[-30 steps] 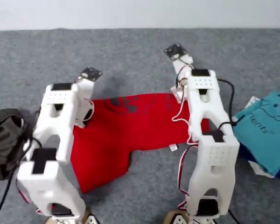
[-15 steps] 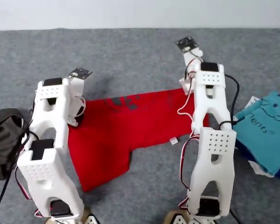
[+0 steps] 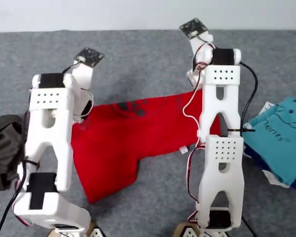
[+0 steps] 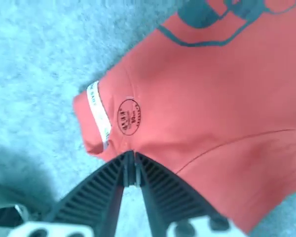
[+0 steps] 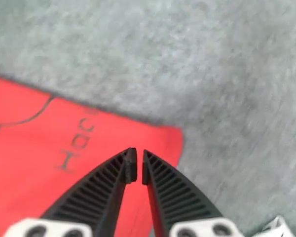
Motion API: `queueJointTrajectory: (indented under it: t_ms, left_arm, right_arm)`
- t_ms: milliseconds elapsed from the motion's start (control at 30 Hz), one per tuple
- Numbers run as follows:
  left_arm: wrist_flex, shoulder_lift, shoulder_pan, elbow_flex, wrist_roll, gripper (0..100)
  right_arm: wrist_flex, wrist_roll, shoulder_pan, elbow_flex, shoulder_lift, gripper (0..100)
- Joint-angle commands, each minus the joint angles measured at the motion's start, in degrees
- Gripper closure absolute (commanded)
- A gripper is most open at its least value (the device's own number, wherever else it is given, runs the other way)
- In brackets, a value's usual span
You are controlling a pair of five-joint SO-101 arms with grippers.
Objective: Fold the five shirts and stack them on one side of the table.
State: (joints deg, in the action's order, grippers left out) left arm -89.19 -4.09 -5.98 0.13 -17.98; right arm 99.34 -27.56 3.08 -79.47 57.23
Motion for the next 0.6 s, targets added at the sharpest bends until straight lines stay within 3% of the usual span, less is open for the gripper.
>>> queueJointTrajectory:
  t_ms: [0, 233, 400, 567]
  left_arm:
    - [-1.3, 3.2, -4.9, -1.8, 2.1, 99]
    - [1.0, 2.5, -24.2, -1.8, 0.0, 99]
    - [4.7, -1.9, -35.3, -2.2, -3.9, 99]
    - [6.8, -6.7, -41.4, -2.2, -4.2, 99]
  right_arm:
    - [3.7, 0.4, 1.3, -2.6, -1.3, 96.5]
    - [3.8, -0.7, 5.1, 2.5, -6.5, 96.7]
    - [3.7, -7.1, 10.3, 20.1, -17.8, 97.4]
    - [3.6, -9.8, 16.4, 41.5, -31.3, 98.8]
